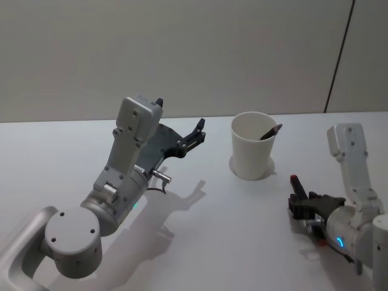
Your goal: Place the pen into the pen holder.
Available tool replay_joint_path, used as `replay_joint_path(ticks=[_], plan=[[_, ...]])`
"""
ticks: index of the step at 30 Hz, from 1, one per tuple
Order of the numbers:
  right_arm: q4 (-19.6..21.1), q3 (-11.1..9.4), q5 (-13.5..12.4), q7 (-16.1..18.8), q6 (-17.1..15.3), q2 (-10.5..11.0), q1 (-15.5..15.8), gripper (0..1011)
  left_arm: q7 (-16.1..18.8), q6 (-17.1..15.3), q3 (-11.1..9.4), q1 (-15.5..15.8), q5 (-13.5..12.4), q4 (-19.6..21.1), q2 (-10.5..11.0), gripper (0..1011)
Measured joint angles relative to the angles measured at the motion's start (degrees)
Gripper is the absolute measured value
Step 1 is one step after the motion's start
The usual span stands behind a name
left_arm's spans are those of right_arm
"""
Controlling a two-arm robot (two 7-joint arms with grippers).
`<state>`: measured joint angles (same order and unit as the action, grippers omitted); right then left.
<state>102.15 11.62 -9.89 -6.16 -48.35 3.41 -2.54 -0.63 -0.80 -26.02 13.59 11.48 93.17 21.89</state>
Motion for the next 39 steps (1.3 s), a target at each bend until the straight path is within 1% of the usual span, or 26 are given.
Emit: replay_joint_path(ticks=[21, 24, 34, 39], plan=[[0.0, 0.0, 0.1, 0.1, 0.0, 0.0, 0.0, 240, 0.0, 0.0, 0.0, 0.0, 0.0, 0.0, 0.0, 1001], [0.0, 0.0, 0.1, 0.1, 0.0, 0.0, 0.0, 193, 0.0, 0.0, 0.0, 0.0, 0.0, 0.0, 0.0, 1001], [0.0, 0.0, 0.2, 0.3, 0.2, 0.0, 0.0, 185, 0.0, 0.0, 0.0, 0.0, 0.0, 0.0, 0.0, 1001], [0.0, 0.0, 0.5, 1.1, 1.4, 0.2, 0.2, 185, 0.0, 0.0, 0.0, 0.0, 0.0, 0.0, 0.0, 1001]])
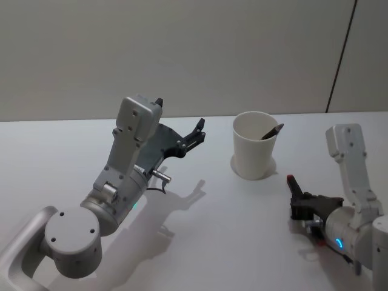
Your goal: Place the pen into the pen holder.
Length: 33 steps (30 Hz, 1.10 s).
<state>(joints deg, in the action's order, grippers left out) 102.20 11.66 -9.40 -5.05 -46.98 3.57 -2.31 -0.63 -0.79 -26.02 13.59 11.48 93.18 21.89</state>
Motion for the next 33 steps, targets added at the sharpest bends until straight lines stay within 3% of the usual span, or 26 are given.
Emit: replay_joint_path(ticks=[5, 21, 33], plan=[[0.2, -0.1, 0.3, 0.8, 2.3, 0.2, 0.3, 185, 0.0, 0.0, 0.0, 0.0, 0.0, 0.0, 0.0, 1001], [2.0, -0.7, 0.6, 4.3, 13.7, 1.3, 1.4, 185, 0.0, 0.0, 0.0, 0.0, 0.0, 0.0, 0.0, 1001], [4.3, -1.7, -1.2, 7.8, 23.6, 2.4, 2.2, 185, 0.0, 0.0, 0.0, 0.0, 0.0, 0.0, 0.0, 1001]])
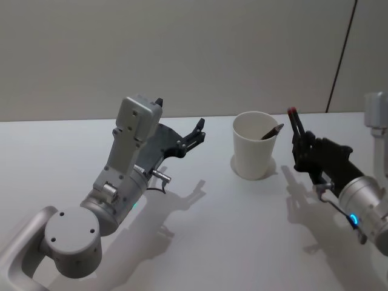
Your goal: Place the pen into the pen holder.
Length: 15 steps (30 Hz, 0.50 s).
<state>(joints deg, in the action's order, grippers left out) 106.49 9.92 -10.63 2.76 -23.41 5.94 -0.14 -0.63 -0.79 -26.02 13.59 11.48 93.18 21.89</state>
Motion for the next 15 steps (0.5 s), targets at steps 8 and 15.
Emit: replay_joint_path(ticks=[8, 15], plan=[[1.4, -0.9, -2.2, 2.7, 6.3, 0.9, 0.3, 185, 0.0, 0.0, 0.0, 0.0, 0.0, 0.0, 0.0, 1001], [2.4, -1.6, -4.1, 5.6, 12.5, 1.6, 0.3, 185, 0.0, 0.0, 0.0, 0.0, 0.0, 0.0, 0.0, 1001]])
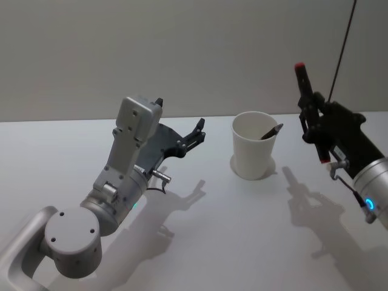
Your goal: Place the pen into the pen holder.
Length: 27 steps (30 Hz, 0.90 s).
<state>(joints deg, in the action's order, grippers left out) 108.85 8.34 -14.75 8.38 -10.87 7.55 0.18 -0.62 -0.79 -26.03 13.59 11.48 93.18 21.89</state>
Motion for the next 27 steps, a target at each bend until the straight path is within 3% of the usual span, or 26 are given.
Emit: replay_joint_path(ticks=[7, 12, 27], plan=[[-0.3, -0.2, -0.3, 2.9, 5.9, 0.4, -0.6, 185, 0.0, 0.0, 0.0, 0.0, 0.0, 0.0, 0.0, 1001], [-1.8, -0.1, 1.0, 5.0, 10.3, 0.5, -1.6, 185, 0.0, 0.0, 0.0, 0.0, 0.0, 0.0, 0.0, 1001], [-12.2, 1.8, 10.3, 9.0, 21.0, -1.6, -7.7, 185, 0.0, 0.0, 0.0, 0.0, 0.0, 0.0, 0.0, 1001]])
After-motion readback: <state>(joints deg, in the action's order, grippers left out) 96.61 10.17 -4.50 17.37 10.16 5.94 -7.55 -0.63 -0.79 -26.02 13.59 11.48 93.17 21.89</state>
